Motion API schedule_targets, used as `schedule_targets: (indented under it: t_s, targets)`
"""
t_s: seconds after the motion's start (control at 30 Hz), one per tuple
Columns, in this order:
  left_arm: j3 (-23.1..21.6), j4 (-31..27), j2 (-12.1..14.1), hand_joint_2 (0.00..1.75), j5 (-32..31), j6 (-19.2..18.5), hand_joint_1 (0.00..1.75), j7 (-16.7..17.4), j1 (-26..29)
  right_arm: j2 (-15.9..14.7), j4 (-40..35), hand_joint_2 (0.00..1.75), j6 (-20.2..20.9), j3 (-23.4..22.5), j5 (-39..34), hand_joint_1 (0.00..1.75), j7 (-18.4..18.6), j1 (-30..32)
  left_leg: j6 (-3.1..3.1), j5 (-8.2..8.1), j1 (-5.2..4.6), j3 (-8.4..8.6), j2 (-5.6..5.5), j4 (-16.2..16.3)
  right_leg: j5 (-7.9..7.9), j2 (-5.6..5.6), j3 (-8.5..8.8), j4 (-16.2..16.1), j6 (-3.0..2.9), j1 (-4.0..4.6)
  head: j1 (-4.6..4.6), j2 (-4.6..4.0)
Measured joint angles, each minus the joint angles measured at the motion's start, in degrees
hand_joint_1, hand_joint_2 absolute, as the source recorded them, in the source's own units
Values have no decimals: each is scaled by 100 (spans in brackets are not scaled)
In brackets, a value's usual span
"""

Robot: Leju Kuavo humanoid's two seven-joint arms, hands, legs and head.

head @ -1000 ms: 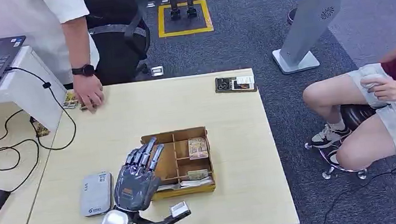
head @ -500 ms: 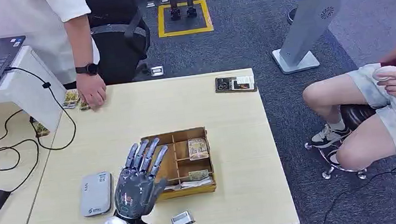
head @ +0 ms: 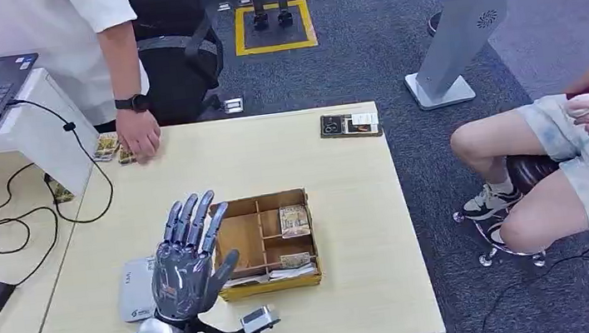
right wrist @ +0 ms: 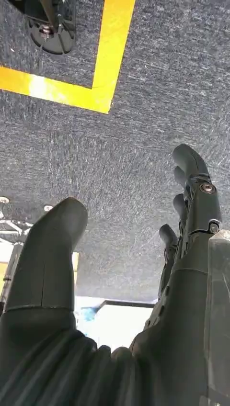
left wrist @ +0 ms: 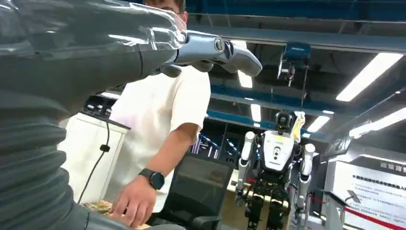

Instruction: Pass the card to the sensor for recognition and then transmit it.

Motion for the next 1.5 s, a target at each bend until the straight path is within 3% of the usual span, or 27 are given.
schedule_targets:
  t_s: [0.4,0.5,0.87,1.13,1.5]
  targets:
    - [-343,0,610,175,-8,-479,0,28,-67,0,0,175,61,0,-63,0,-68,2,0,0,0,0,1,0,0,1,-2,0,0,0,0,0]
    - [-571,-2,855,175,138,-640,0,-103,-114,-2,2,175,79,0,-63,0,-70,2,0,0,0,0,1,0,0,1,-3,0,0,0,0,0]
    - [-889,-214,1306,175,636,-1046,0,-245,-170,-2,22,175,94,0,-81,0,-105,3,0,0,0,0,2,0,0,2,-3,0,0,0,0,0]
    - [-962,-337,1456,175,693,-1150,0,-317,-172,-2,42,175,101,0,-87,0,-109,2,0,0,0,0,1,0,0,1,-3,0,0,0,0,0]
    - [-1294,-684,1679,175,813,-2039,0,-199,-262,0,81,175,136,0,-98,0,-107,0,0,0,0,0,1,0,0,1,-3,0,0,0,0,0]
